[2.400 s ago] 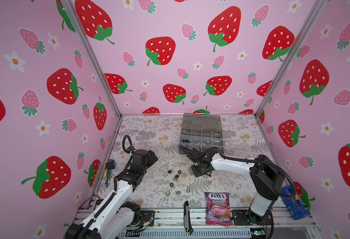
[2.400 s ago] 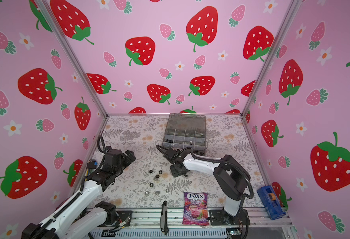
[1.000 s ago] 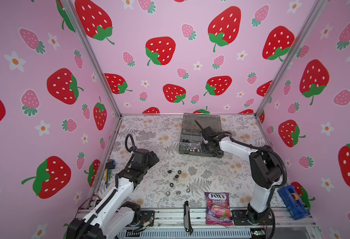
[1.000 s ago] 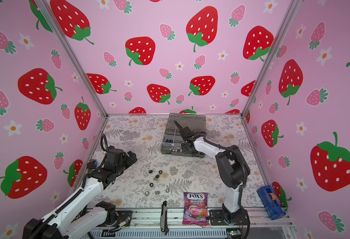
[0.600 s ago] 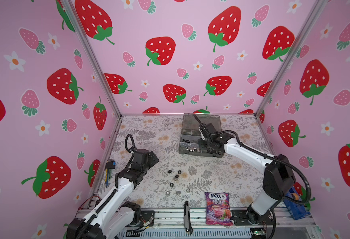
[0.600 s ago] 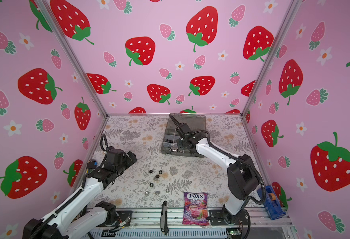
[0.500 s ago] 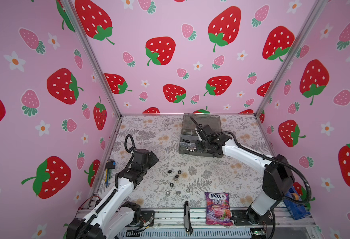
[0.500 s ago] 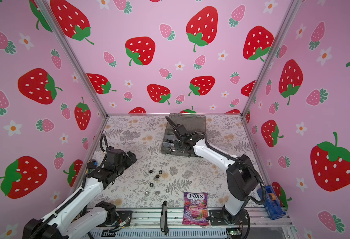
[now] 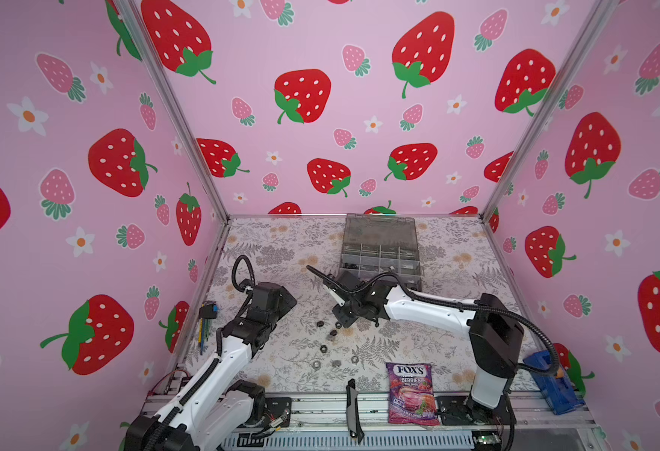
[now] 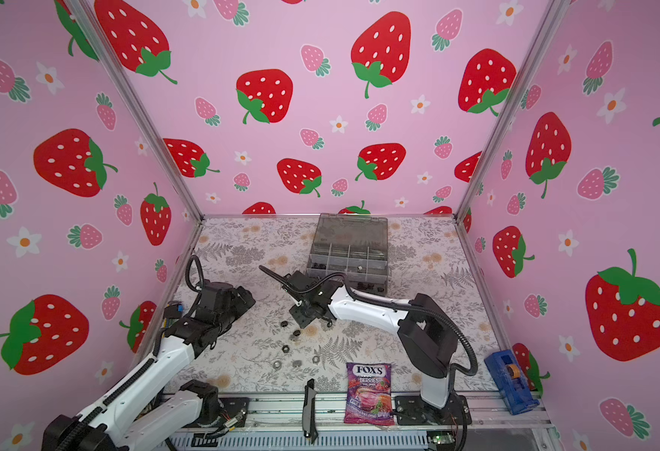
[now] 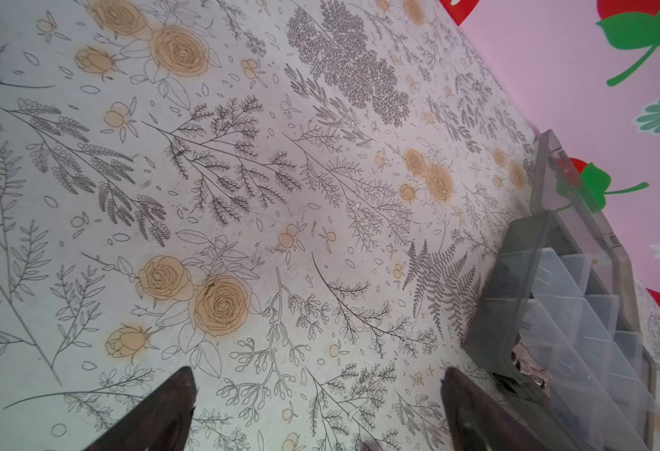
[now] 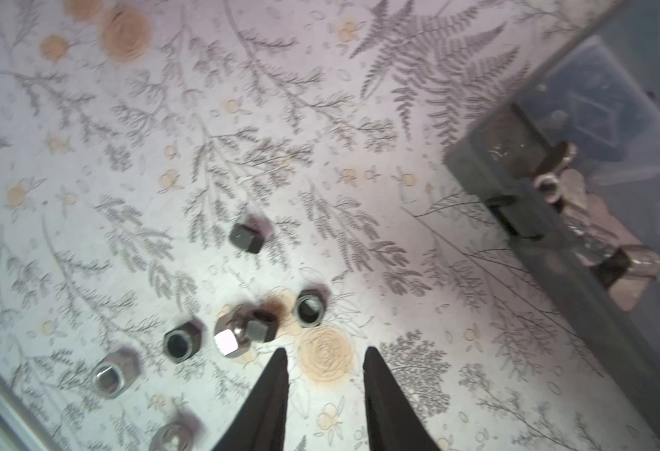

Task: Sort the screws and nuts into containers
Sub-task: 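Move the right gripper back over the nuts and lower onto a silver nut, then close the right gripper on the silver hex nut and lift it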

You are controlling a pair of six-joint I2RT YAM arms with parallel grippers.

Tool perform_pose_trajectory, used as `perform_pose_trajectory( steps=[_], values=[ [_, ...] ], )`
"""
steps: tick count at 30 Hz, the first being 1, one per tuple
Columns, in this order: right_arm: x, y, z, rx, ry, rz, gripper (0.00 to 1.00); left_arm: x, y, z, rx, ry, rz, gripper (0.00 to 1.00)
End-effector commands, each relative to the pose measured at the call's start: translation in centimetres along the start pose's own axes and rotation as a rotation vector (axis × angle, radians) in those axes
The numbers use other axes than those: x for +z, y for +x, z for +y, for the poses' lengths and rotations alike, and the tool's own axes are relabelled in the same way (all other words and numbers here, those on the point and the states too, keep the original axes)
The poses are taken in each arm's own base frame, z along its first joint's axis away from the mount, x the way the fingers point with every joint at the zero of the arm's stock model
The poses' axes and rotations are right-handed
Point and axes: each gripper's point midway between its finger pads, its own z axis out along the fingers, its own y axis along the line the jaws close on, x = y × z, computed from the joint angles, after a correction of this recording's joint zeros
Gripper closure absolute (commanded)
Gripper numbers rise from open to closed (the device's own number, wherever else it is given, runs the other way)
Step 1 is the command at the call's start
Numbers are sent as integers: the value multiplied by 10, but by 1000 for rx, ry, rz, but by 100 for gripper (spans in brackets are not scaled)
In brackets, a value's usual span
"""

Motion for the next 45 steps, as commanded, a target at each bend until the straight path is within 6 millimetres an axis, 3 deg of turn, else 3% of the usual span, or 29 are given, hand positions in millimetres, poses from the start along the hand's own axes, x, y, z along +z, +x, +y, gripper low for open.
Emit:
perform_pose_trajectory(
  steps=[1, 6, 17, 39, 45],
  values=[
    [7, 27, 25, -108, -68, 78, 65, -4, -3, 21, -45, -92, -20, 1],
    [16, 47, 44, -132, -142, 123, 65, -6, 1, 27, -59, -98, -11, 1],
    [43, 60, 43, -148, -123, 173, 68, -7, 0, 28, -65, -89, -13, 1],
    [65, 36, 43, -194, -82, 135, 69, -3, 3, 28, -64, -84, 3, 1],
    [65, 34, 46, -198, -104, 134, 77, -3, 3, 30, -66, -85, 1, 1]
  ],
)
